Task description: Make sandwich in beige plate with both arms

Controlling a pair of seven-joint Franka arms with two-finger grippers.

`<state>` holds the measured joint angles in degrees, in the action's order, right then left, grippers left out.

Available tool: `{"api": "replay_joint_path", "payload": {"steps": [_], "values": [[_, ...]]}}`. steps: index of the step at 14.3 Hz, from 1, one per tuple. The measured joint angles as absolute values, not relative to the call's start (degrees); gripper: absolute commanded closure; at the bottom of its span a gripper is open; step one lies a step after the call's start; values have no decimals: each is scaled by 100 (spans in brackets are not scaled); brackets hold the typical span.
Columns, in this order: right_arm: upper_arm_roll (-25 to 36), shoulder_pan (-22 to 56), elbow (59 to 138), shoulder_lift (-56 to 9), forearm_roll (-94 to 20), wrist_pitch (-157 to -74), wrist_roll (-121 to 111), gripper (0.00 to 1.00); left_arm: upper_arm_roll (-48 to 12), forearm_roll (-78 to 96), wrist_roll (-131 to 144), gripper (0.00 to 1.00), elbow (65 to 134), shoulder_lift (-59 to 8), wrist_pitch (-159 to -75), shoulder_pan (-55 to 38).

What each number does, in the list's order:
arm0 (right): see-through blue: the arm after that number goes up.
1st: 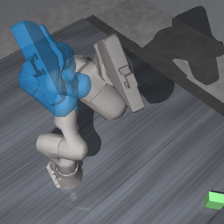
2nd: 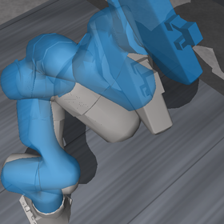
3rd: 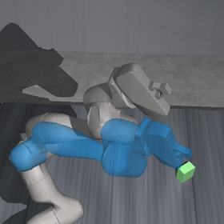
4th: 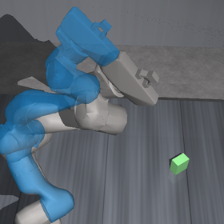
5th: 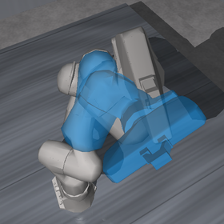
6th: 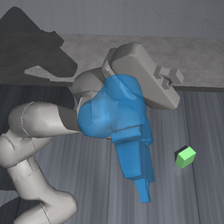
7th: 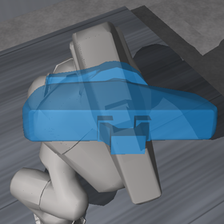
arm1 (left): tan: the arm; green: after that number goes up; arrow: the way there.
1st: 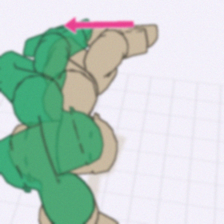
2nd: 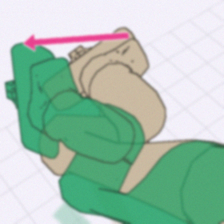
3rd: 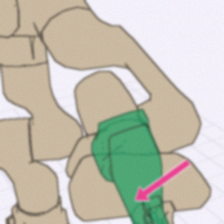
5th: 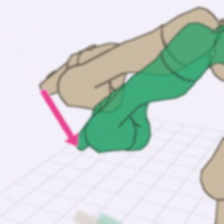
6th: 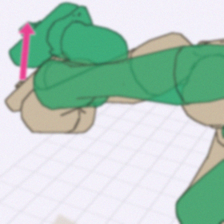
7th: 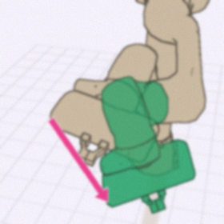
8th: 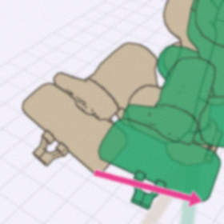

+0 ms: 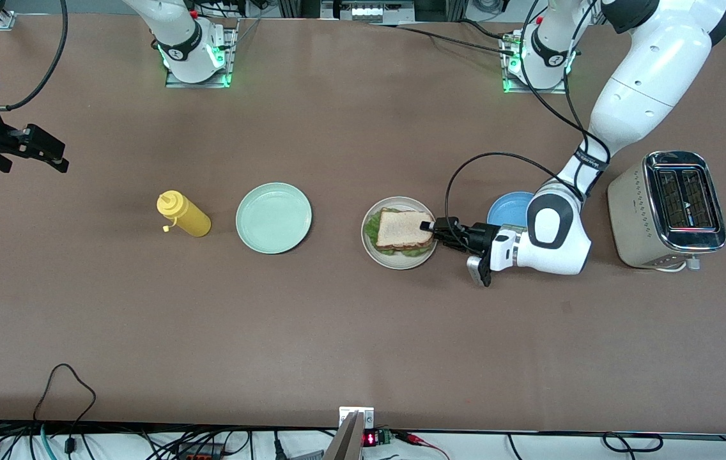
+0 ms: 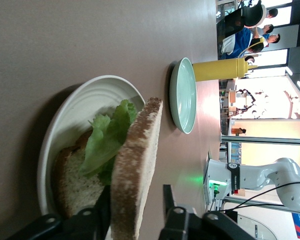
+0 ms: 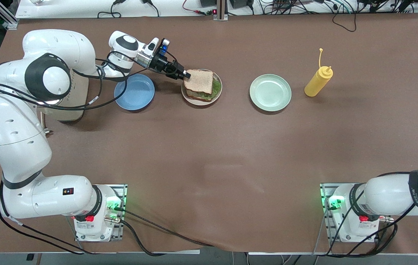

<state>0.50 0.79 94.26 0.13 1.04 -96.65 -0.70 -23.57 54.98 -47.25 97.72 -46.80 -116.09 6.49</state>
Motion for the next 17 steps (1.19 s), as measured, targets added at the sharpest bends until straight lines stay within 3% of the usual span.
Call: {"api": "replay_joint_path", "payload": {"steps": [4, 10, 17], "values": [[49, 79, 9422, -7, 106, -9665, -70, 0, -2333, 4433, -4371, 0, 9678, -4513, -11631, 686], [49, 79, 9402, -15, 107, -9665, -70, 0, -2336, 3101, -3202, 0, 9625, -3654, -11454, 674], [49, 79, 9398, -16, 108, -9665, -70, 0, -2309, 950, -2226, 0, 9186, -2869, -10207, 748]]}}
